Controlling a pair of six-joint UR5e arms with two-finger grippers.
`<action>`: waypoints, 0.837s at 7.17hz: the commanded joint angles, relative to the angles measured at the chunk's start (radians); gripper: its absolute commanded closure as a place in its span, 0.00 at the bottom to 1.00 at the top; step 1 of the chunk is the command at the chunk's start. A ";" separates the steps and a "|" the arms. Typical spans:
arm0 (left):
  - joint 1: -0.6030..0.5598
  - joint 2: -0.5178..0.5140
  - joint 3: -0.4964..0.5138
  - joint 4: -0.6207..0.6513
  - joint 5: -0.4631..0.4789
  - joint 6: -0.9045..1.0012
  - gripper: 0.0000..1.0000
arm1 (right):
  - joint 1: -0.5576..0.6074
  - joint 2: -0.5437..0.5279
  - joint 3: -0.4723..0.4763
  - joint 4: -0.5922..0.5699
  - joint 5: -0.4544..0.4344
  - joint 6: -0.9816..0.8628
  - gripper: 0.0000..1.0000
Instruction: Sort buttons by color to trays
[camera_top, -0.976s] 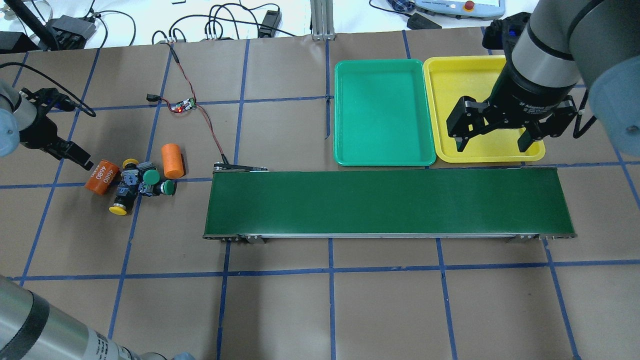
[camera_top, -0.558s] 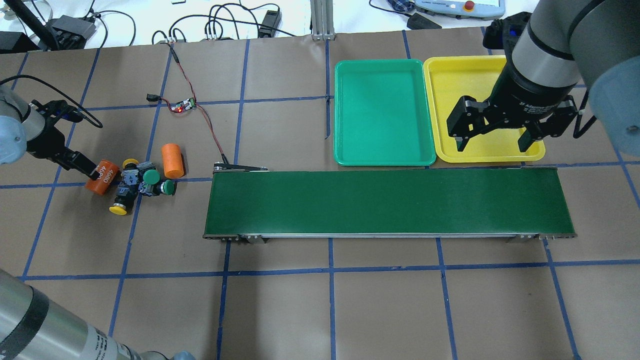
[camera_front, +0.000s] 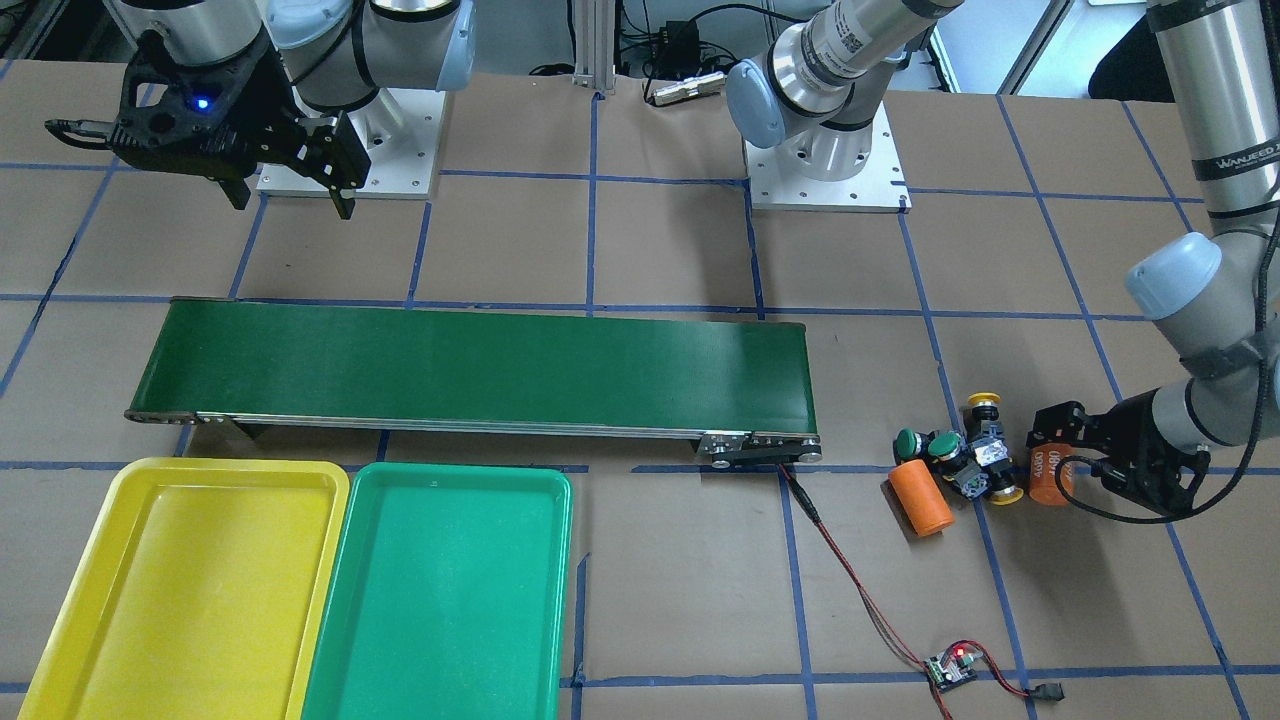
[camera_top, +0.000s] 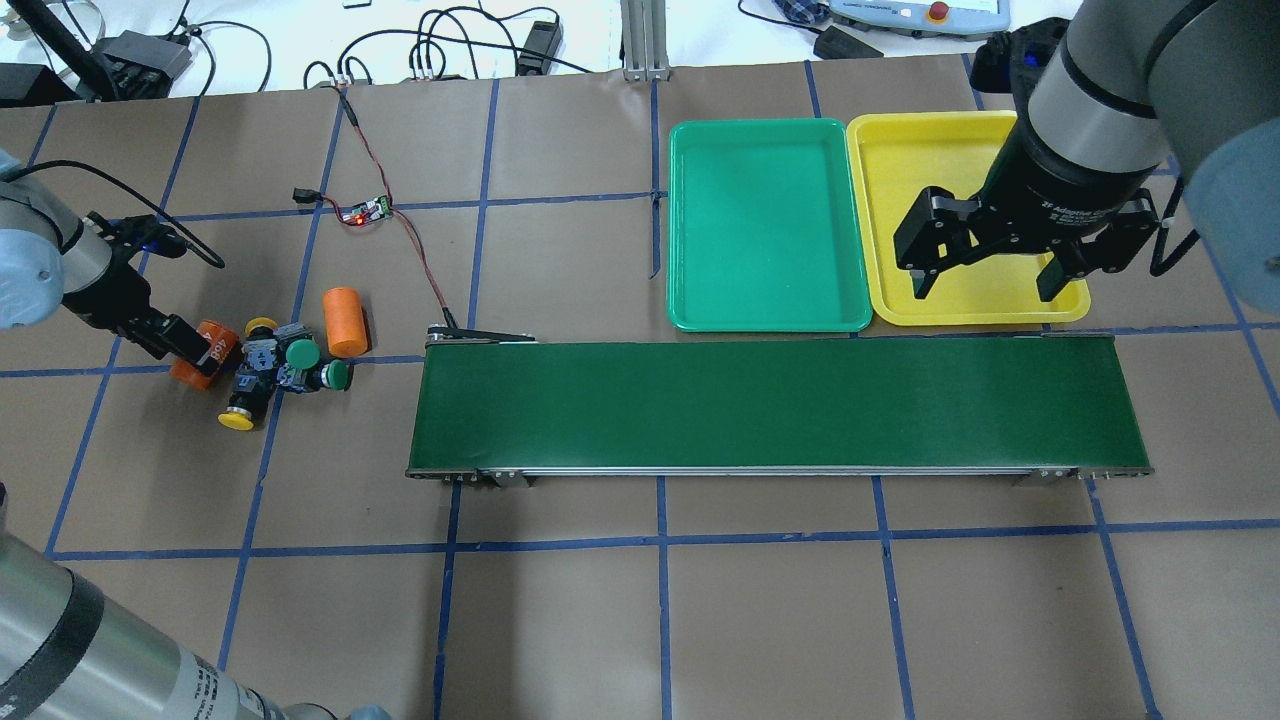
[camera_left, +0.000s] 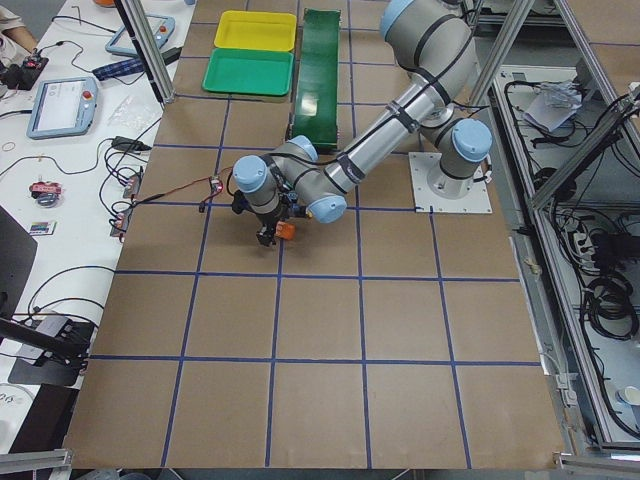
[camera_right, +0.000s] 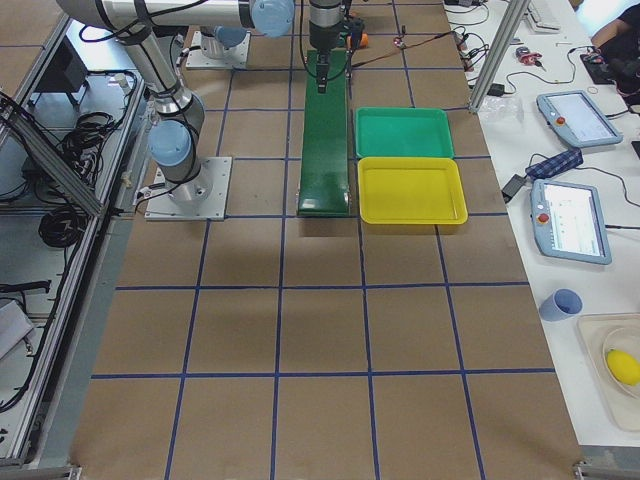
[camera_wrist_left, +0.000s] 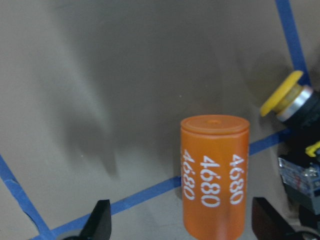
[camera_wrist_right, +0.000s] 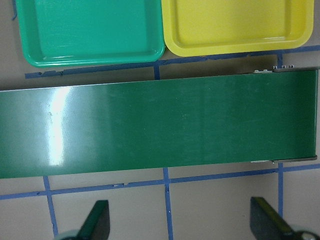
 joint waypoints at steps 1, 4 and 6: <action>-0.009 -0.004 0.002 0.000 0.006 -0.005 0.95 | 0.001 -0.015 0.000 0.012 0.002 0.000 0.00; -0.116 0.121 0.086 -0.141 0.009 0.018 1.00 | 0.001 -0.018 0.003 0.013 0.001 -0.006 0.00; -0.289 0.227 0.176 -0.449 0.001 0.099 1.00 | 0.001 -0.020 0.014 0.015 0.001 -0.006 0.00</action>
